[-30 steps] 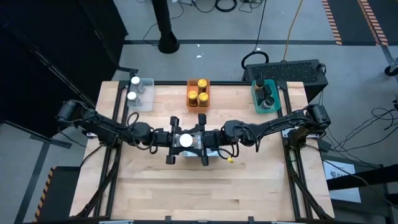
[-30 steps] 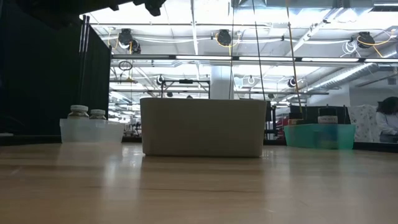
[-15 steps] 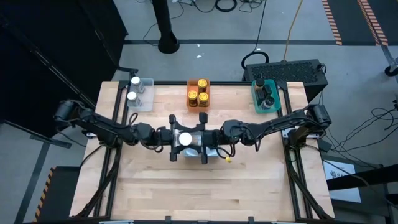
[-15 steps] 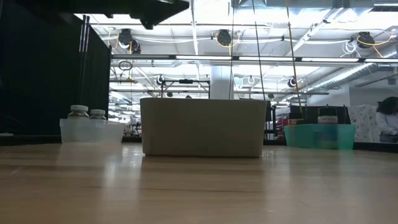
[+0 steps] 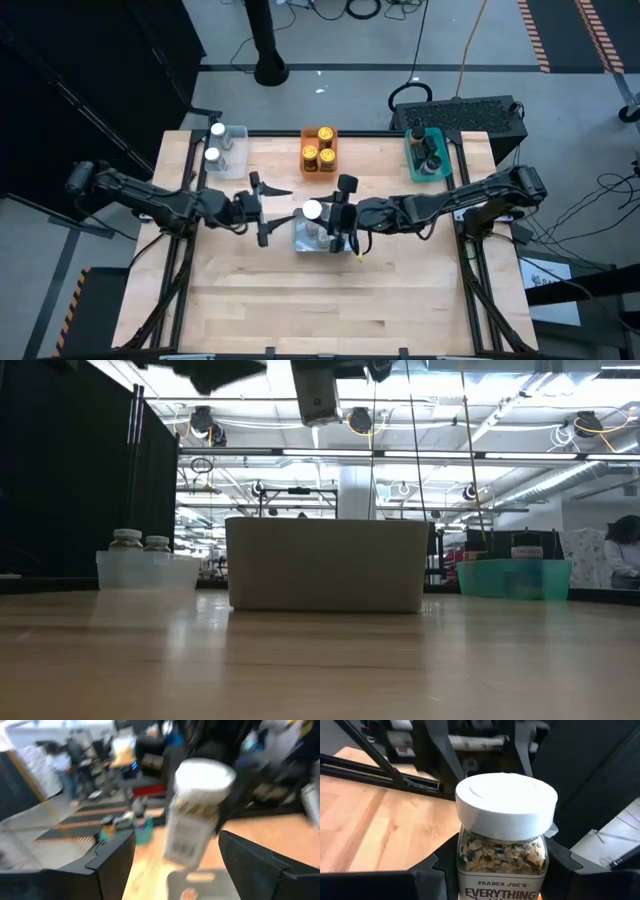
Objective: Sort spices by type
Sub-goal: Put the white seasoning bottle into the transparent bin
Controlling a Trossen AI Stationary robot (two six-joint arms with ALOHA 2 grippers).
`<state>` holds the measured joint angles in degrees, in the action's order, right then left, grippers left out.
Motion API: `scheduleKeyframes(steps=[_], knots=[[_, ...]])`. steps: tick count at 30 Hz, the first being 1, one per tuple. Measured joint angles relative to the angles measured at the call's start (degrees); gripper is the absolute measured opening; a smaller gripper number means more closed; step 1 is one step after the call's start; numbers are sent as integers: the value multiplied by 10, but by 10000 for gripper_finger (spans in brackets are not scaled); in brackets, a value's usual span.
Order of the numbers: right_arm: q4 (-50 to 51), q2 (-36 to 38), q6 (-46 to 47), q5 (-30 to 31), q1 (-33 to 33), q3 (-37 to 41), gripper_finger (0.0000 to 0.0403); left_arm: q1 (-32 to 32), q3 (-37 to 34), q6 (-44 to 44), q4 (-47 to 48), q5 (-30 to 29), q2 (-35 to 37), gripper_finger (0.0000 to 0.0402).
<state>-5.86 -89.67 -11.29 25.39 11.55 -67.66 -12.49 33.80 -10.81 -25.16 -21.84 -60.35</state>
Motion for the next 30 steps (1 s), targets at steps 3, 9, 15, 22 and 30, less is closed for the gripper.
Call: scheduleKeyframes(steps=[3,9,15,22,30], knots=[[0,-2,1,0,-10,0,169,1,0,-12,-47,46,5,292],[1,-3,6,1,-24,0,169,2,0,-60,-123,83,-26,292],[1,-3,23,-2,-25,0,169,15,0,-92,-148,82,-52,293],[2,-3,22,0,-25,0,169,59,0,-90,-217,100,-95,293],[5,-3,21,1,-25,0,169,88,40,-77,-239,146,-171,293]])
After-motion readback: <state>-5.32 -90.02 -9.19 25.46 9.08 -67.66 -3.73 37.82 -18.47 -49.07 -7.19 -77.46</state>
